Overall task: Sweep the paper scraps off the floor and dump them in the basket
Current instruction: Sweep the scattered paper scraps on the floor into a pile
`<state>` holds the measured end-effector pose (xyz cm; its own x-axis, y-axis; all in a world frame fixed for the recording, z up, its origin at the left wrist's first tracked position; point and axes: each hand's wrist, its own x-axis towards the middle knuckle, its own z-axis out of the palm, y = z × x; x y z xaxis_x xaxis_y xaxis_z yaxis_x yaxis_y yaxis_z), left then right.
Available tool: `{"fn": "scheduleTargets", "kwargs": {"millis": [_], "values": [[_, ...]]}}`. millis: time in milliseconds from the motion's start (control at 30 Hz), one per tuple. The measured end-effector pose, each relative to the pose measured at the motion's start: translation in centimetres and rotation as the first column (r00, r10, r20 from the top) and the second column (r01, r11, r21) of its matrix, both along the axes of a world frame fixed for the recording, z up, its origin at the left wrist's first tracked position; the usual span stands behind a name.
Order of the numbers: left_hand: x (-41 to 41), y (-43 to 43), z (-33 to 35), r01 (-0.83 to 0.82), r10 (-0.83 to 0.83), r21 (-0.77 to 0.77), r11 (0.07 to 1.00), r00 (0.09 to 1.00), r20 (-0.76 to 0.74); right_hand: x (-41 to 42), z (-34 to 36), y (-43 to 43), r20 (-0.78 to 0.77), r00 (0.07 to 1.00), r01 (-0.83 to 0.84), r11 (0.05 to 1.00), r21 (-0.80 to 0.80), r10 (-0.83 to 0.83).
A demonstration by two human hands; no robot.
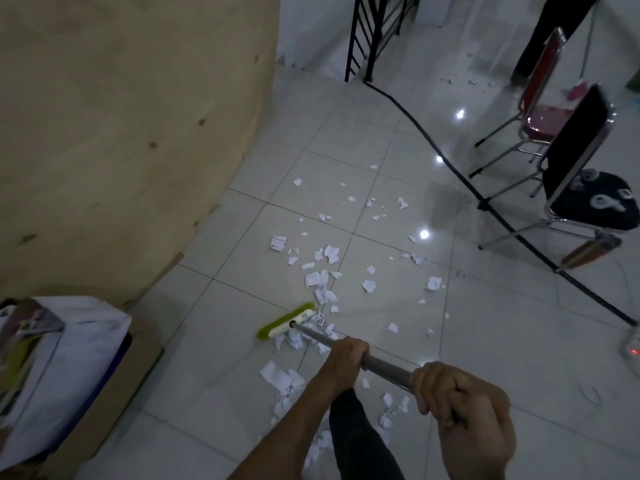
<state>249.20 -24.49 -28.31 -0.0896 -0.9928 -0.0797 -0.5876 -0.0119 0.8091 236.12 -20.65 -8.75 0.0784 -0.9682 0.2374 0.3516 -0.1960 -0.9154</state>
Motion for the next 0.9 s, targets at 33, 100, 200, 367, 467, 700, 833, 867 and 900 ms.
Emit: {"fn": "scheduleTargets", "kwargs": {"millis": [33,100,200,367,467,700,833,867,900], "values": [[-0.1,0.6,0.0,0.011,-0.011,-0.011,1.0,1.0,0.012,-0.3,-0.1,0.7,0.008,1.0,0.002,1.0,0.003,-0.002],[-0.2,1.4,0.4,0.037,-0.031,-0.097,0.995,0.998,0.059,-0.8,-0.1,1.8,0.006,1.0,0.002,1.0,0.008,-0.003],[-0.5,1.9,0.9,0.056,-0.019,-0.262,0.963,0.99,0.143,-1.8,0.3,2.8,0.019,1.0,-0.012,1.0,-0.012,0.013],[-1.3,2.1,1.9,0.068,0.032,-0.371,0.926,0.966,0.257,-3.7,1.2,2.1,0.097,0.988,-0.122,0.993,-0.002,0.121],[-1.4,2.9,1.0,0.06,0.052,-0.344,0.937,0.95,0.308,-4.6,0.5,1.8,0.112,0.973,-0.206,0.978,0.018,0.203],[-3.2,4.1,-1.6,0.003,0.117,-0.361,0.932,0.943,0.311,-7.0,-2.2,1.5,0.059,0.97,-0.243,0.965,0.1,0.238],[-6.3,3.5,-3.0,0.037,0.073,-0.372,0.927,0.958,0.278,-10.8,-3.1,1.9,0.02,0.984,-0.176,0.978,0.11,0.175],[-7.1,3.3,-3.1,0.064,0.045,-0.353,0.933,0.956,0.291,-11.7,-3.3,2.1,0.017,0.987,-0.158,0.981,0.112,0.157],[-7.8,3.1,-2.9,0.099,0.011,-0.328,0.939,0.948,0.317,-12.4,-3.5,2.5,0.021,0.99,-0.141,0.983,0.116,0.14]]}}
